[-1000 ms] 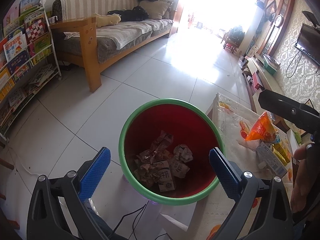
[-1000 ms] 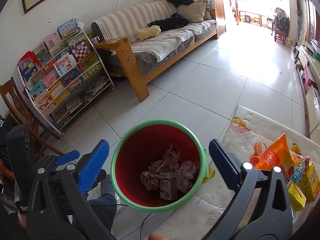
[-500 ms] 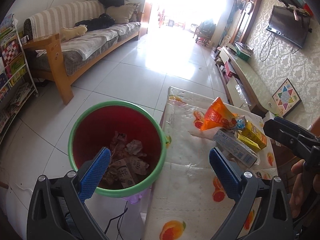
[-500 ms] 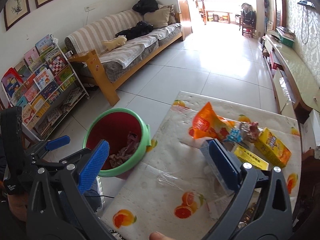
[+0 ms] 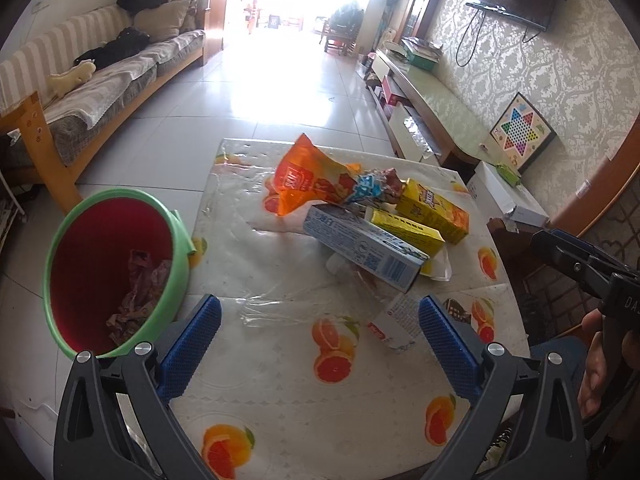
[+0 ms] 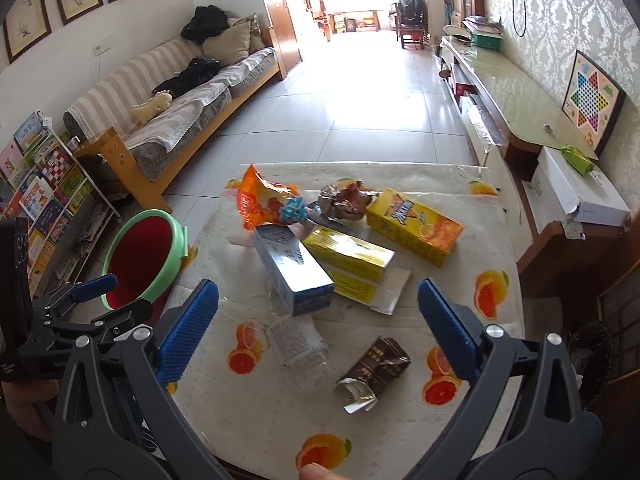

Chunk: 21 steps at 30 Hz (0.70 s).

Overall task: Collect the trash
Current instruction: 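Move both grippers back over the table toward the water bottle and brown carton, then grasp the clear plastic water bottle with the left gripper while the right grasps the brown Batsha carton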

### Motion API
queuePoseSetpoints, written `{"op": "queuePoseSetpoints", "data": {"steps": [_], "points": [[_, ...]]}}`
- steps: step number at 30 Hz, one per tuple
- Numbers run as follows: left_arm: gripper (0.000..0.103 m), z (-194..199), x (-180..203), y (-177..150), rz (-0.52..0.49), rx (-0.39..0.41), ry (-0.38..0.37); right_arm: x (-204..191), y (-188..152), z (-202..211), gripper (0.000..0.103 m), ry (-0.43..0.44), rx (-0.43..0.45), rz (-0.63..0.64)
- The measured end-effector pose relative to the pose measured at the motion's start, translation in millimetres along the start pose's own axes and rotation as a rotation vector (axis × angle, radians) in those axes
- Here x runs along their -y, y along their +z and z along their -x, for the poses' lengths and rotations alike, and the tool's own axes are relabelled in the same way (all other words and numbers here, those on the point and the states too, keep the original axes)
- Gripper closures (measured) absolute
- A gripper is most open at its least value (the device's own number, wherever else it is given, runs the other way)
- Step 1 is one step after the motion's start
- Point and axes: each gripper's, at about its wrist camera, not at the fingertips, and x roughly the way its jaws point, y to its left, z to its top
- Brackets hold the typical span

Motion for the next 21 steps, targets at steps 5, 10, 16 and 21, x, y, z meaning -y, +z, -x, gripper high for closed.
{"op": "queuePoseSetpoints", "data": {"steps": [5,10,16,21], "points": [[0.008,-32,32,-11,-0.006,-0.071,-0.056,34,-20,4,0.005,-0.036,-0.028,-0.040],[0.008,-67,51,-19,0.030,-0.143,-0.083,56,-34,5,0.005,-0.056,-0.051,-0.068],[0.008,-104,67,-19,0.058,-0.225,-0.076,72,-48,-7,0.005,-0.057,-0.084,-0.109],[0.008,-136,65,-17,0.117,-0.280,-0.042,82,-63,-19,0.005,-0.046,-0.122,-0.147]]}}
